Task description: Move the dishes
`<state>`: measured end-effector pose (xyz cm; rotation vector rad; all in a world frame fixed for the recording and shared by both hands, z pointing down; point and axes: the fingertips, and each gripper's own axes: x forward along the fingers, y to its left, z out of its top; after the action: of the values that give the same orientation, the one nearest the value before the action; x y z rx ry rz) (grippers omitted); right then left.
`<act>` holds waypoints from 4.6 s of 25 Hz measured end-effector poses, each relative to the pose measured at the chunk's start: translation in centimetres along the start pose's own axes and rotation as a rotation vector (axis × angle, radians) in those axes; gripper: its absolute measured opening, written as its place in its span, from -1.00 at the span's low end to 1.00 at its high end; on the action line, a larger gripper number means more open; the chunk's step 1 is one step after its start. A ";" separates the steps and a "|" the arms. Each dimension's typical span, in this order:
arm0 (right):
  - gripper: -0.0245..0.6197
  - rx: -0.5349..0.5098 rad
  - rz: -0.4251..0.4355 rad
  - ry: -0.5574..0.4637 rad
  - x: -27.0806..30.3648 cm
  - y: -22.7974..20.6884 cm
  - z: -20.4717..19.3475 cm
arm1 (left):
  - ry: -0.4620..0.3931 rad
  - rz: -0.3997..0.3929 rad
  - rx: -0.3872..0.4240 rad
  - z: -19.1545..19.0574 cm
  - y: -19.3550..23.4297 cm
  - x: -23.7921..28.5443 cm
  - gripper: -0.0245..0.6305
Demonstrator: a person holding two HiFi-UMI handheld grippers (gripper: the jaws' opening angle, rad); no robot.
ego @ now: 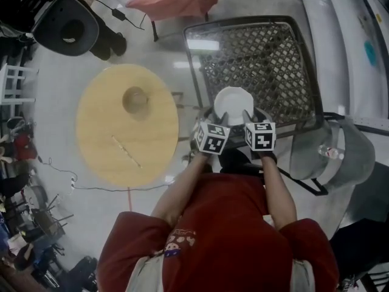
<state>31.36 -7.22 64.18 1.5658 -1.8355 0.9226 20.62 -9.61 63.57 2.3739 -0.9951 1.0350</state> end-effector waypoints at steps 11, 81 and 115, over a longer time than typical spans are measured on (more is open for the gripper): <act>-0.45 0.036 0.007 0.069 1.7 -2.1 -1.6 | 0.052 -0.016 -0.002 0.1 -0.9 2.8 -0.24; -0.45 -0.049 -0.003 -0.139 2.1 0.4 5.6 | -0.057 0.125 -0.156 2.4 4.3 0.2 -0.16; -0.45 -0.340 0.343 -0.633 -7.8 26.4 14.8 | -0.683 0.508 -0.219 -0.6 16.7 -25.8 -0.24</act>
<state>6.97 -11.93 45.13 1.4435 -2.5938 0.2094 -4.23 -8.86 45.54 2.3684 -1.9064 0.1873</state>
